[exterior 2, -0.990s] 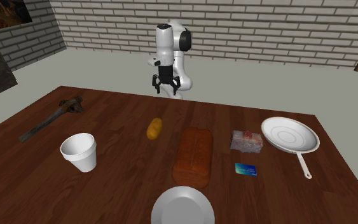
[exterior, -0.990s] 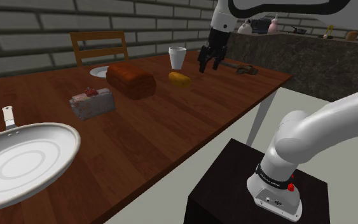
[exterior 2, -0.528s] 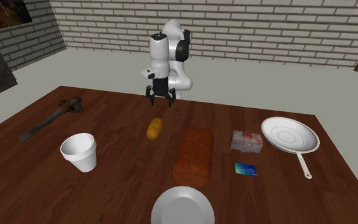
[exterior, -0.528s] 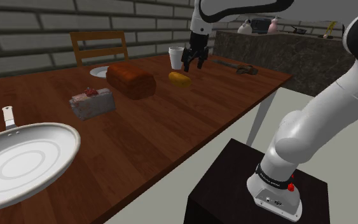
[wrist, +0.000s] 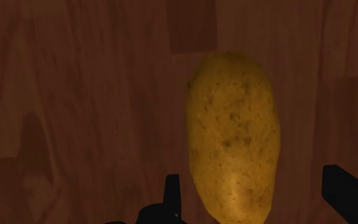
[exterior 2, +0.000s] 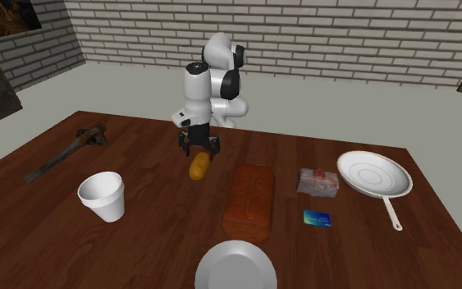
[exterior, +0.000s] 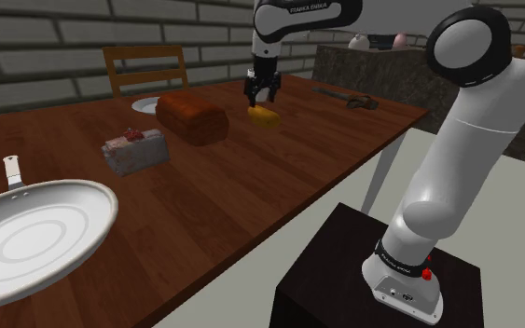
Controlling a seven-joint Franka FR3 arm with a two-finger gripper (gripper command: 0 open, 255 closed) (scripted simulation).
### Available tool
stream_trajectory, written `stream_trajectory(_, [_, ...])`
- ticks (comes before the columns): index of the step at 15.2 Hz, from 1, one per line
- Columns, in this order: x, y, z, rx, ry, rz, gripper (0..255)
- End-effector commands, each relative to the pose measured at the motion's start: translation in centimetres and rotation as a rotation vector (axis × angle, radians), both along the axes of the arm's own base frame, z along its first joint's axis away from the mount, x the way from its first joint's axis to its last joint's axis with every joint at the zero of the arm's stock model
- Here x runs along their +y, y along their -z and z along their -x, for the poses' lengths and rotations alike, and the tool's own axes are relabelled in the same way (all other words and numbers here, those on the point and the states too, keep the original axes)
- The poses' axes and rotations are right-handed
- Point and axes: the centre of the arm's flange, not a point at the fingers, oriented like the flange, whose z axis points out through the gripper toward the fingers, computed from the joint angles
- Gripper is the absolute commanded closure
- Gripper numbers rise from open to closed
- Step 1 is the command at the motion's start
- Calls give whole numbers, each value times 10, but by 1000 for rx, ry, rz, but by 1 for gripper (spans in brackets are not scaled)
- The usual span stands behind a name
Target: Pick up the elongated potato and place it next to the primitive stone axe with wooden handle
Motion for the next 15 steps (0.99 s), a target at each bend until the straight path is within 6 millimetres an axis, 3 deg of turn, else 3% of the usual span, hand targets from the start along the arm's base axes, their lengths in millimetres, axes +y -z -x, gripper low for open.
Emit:
stream_trajectory(1, [-4,8,-21,10,-2,7,0])
stream_trajectory(8, [-6,48,-22,10,-2,7,0])
stream_trajectory(15, [-6,48,-22,10,-2,7,0])
